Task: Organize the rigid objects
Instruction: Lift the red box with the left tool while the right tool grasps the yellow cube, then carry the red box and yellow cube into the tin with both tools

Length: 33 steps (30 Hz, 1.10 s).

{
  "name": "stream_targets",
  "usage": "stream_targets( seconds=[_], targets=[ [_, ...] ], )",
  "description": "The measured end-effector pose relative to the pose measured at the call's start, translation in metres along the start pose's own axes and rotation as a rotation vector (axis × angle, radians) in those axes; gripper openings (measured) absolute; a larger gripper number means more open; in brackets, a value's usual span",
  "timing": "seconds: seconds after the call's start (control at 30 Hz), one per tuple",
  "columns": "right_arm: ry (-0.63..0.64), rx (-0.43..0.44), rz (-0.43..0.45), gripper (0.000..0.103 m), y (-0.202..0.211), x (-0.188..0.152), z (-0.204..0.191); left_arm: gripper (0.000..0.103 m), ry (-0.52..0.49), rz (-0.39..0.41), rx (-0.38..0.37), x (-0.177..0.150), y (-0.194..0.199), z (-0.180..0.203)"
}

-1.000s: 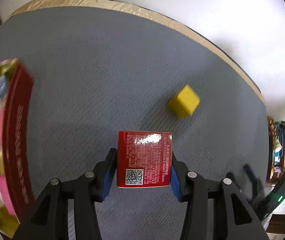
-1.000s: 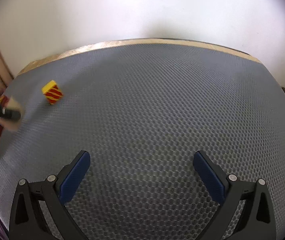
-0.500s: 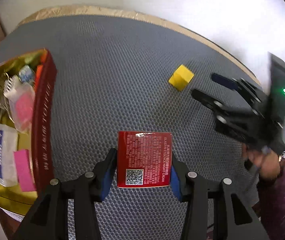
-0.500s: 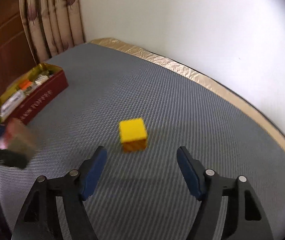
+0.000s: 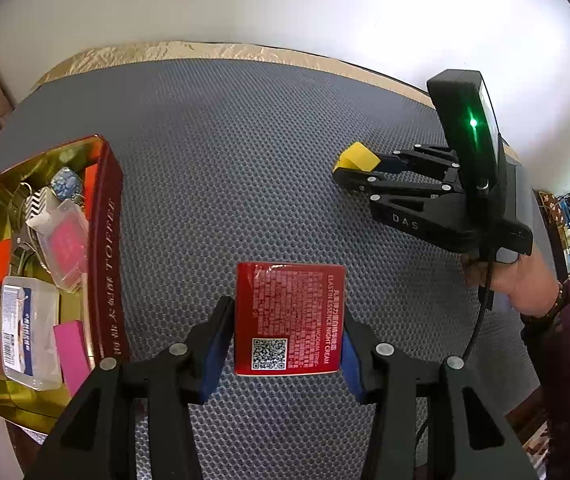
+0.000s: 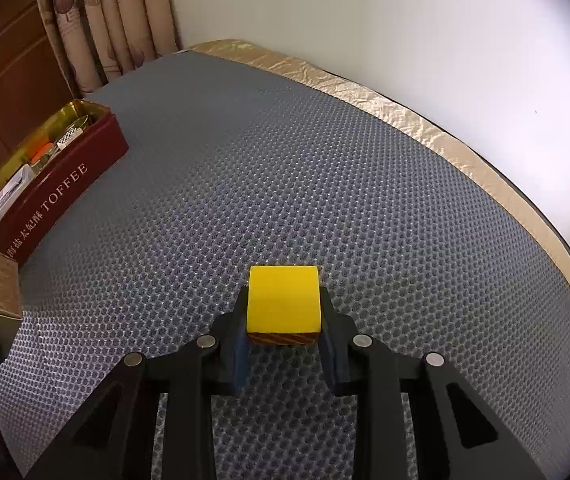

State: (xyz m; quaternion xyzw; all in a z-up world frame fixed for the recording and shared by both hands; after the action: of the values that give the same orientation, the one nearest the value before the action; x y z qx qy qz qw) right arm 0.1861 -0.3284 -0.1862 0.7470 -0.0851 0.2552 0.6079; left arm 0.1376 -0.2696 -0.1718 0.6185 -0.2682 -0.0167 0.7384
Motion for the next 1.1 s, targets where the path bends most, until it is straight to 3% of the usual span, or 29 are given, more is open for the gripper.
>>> stream_targets(
  seconds=[0.27, 0.5, 0.8, 1.1],
  targets=[
    [-0.188, 0.034, 0.059, 0.027, 0.034, -0.017, 0.009, 0.049, -0.045, 0.065, 0.063, -0.004, 0.026, -0.002],
    [-0.286, 0.096, 0.130, 0.027, 0.075, -0.024, -0.015, 0.049, -0.032, 0.106, 0.093, -0.016, 0.053, -0.018],
    [-0.247, 0.214, 0.186, 0.027, 0.108, -0.001, -0.107, 0.049, 0.054, 0.174, 0.211, -0.042, 0.092, -0.084],
    [-0.168, 0.308, 0.175, 0.027, 0.101, 0.029, -0.210, 0.049, 0.204, 0.201, 0.344, -0.077, 0.115, -0.180]
  ],
)
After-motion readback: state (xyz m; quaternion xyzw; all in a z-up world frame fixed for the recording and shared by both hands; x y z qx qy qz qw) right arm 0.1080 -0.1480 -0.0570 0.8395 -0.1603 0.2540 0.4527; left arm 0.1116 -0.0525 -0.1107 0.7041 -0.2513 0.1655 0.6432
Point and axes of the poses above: each gripper's, at about its wrist camera, not at the fingertips, and y roughly against the way its jaws point, z to its right, x to its top, the point moved 8 cm from there along -y, roughly the way its jaws point, and after that the axes turned 8 degrees about -y, right-handed, at the moved point
